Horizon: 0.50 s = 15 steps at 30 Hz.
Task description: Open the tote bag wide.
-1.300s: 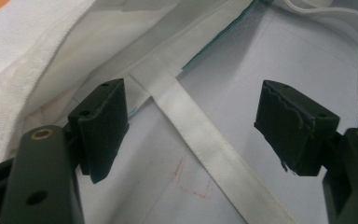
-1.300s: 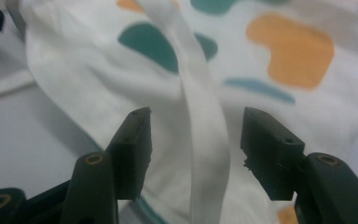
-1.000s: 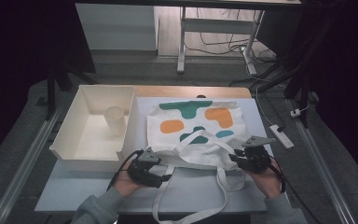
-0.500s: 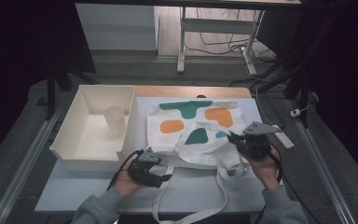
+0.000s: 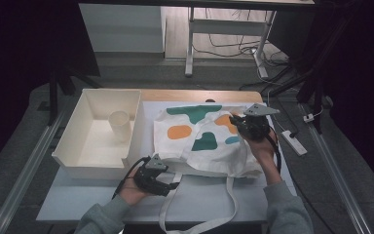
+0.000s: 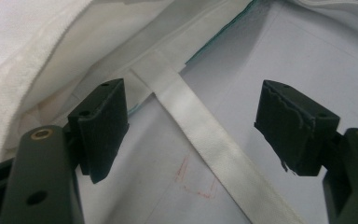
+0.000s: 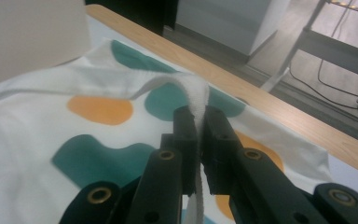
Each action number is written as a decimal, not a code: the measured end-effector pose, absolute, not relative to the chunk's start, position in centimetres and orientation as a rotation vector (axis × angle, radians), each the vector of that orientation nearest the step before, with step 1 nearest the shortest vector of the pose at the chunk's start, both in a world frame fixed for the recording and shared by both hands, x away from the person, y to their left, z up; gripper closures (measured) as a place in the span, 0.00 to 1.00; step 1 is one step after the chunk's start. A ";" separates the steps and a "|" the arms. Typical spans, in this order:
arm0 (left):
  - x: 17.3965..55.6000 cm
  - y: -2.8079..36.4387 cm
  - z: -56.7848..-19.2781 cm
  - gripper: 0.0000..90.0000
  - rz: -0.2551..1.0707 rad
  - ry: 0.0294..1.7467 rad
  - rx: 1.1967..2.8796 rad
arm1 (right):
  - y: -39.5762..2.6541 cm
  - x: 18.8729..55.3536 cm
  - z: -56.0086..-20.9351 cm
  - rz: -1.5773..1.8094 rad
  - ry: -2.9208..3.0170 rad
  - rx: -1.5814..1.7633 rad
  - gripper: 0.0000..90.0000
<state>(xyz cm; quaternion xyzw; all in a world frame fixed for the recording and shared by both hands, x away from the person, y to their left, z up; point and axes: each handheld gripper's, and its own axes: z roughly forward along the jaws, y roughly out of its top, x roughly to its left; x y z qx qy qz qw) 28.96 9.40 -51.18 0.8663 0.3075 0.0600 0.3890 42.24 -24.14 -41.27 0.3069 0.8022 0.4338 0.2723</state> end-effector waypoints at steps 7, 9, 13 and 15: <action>29.0 9.4 -51.3 0.28 0.155 0.788 2.203 | -24.4 44.9 -44.2 1.096 2.209 0.919 0.93; 29.0 9.4 -51.3 0.28 0.154 0.788 2.205 | -24.3 45.1 -44.6 1.090 2.223 0.927 0.93; 28.9 9.3 -51.4 0.28 0.152 0.784 2.208 | -24.1 45.7 -46.0 1.055 2.284 0.937 0.93; 28.9 9.3 -51.4 0.28 0.152 0.780 2.210 | -23.9 45.8 -46.4 1.041 2.302 0.936 0.92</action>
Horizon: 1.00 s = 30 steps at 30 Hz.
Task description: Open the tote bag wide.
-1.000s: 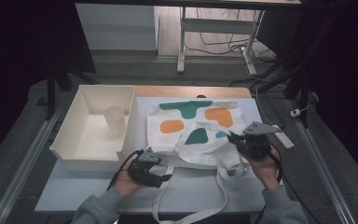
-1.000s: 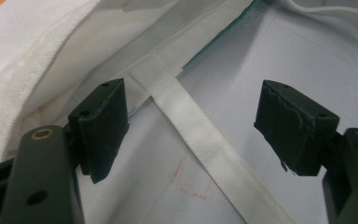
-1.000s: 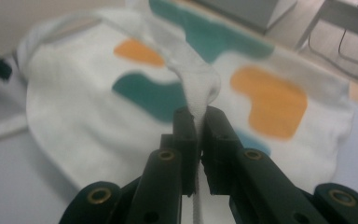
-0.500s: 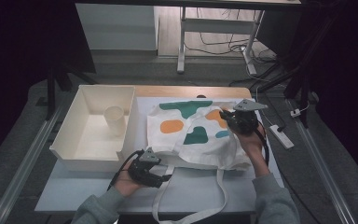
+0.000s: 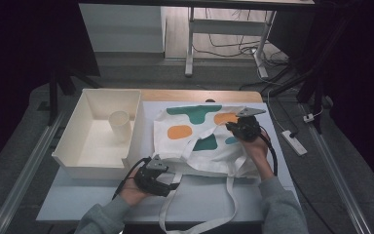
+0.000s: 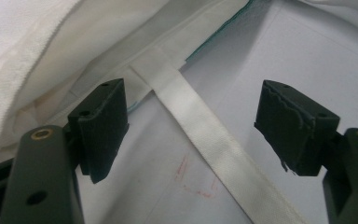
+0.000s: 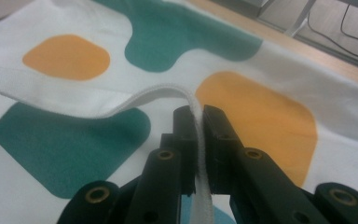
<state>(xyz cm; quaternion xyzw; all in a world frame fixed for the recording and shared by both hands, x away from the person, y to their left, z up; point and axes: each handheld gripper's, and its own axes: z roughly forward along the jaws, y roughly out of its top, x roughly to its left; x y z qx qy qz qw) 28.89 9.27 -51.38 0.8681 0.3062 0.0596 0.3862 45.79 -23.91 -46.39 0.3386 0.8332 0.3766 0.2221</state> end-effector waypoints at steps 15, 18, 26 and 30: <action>29.0 9.3 -51.4 0.28 0.150 0.783 2.206 | -24.5 43.7 -43.8 1.130 2.189 0.900 0.50; 28.9 9.4 -51.4 0.28 0.153 0.783 2.205 | -24.7 42.7 -42.9 1.171 2.179 0.881 0.49; 29.0 9.5 -51.4 0.28 0.158 0.785 2.201 | -24.5 40.2 -42.2 1.208 2.214 0.825 0.48; 29.0 9.5 -51.5 0.28 0.160 0.783 2.201 | -24.5 39.0 -42.2 1.218 2.246 0.788 0.48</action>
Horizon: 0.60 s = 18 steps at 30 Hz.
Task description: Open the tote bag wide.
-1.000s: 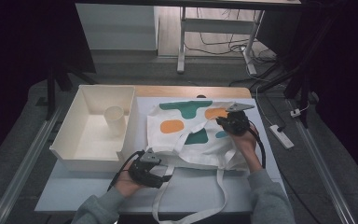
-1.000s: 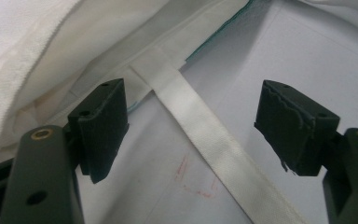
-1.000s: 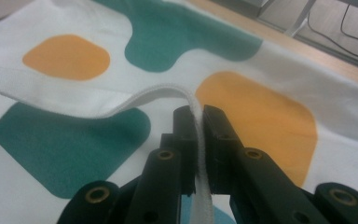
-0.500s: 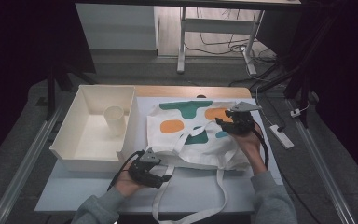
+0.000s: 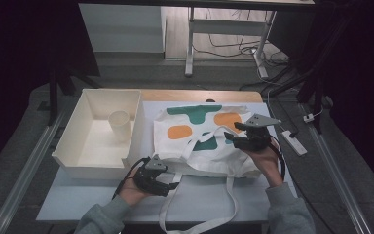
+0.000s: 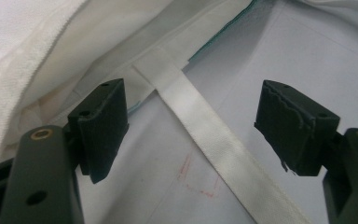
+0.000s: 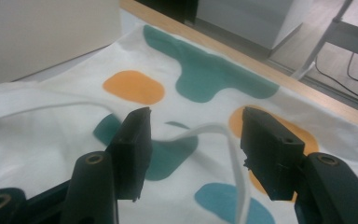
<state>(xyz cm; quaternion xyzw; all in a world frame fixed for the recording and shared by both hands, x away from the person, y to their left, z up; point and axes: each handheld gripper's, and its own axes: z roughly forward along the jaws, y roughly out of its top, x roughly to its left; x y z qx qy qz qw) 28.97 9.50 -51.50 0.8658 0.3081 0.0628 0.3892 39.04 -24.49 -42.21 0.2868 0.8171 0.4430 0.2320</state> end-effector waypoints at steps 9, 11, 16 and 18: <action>28.9 9.6 -51.4 0.28 0.164 0.783 2.194 | -24.3 37.0 -42.5 1.213 2.323 0.725 0.48; 28.9 9.6 -51.4 0.28 0.164 0.788 2.189 | -24.2 36.8 -42.5 1.209 2.332 0.718 0.48; 28.9 9.6 -51.4 0.28 0.166 0.788 2.189 | -23.6 35.3 -43.0 1.191 2.397 0.676 0.47; 28.9 9.6 -51.4 0.28 0.166 0.787 2.190 | -23.4 35.1 -43.2 1.183 2.413 0.660 0.47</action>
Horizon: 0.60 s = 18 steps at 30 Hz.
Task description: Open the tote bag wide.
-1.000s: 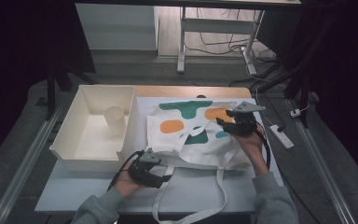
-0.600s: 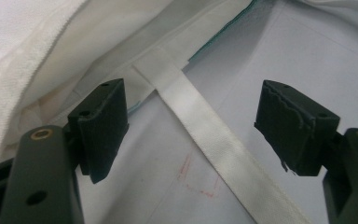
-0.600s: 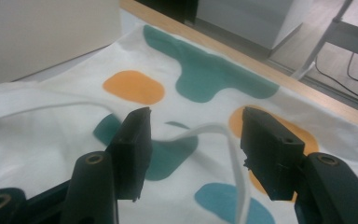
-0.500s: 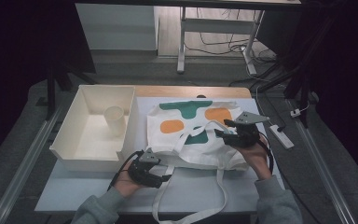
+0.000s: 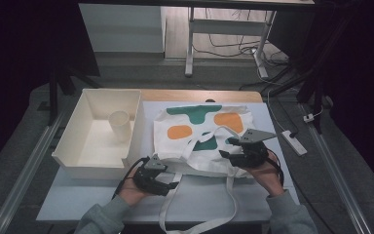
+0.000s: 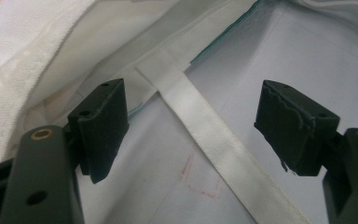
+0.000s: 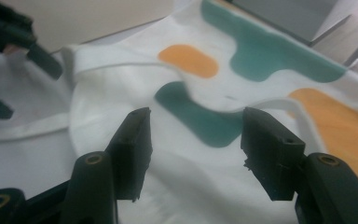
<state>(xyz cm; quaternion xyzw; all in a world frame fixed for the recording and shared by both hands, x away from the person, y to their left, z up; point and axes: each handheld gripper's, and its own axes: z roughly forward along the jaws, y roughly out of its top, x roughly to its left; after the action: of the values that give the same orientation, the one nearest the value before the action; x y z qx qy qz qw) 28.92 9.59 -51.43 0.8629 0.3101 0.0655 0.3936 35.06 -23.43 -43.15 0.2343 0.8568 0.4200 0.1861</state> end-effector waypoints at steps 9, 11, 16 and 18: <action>29.0 9.6 -51.5 0.28 0.164 0.789 2.191 | -21.3 33.8 -44.3 1.127 2.527 0.574 0.44; 29.0 9.6 -51.5 0.28 0.165 0.788 2.192 | -21.1 33.6 -44.5 1.117 2.549 0.559 0.43; 28.9 9.6 -51.5 0.28 0.167 0.788 2.192 | -20.4 33.3 -44.9 1.083 2.580 0.525 0.41; 28.9 9.6 -51.5 0.28 0.168 0.788 2.192 | -20.1 33.1 -45.0 1.063 2.591 0.510 0.39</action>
<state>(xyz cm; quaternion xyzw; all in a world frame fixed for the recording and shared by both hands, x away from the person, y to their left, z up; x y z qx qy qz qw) 28.95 9.63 -51.48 0.8633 0.3105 0.0661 0.3923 33.10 -20.14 -45.04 0.1771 0.9003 0.3693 0.1471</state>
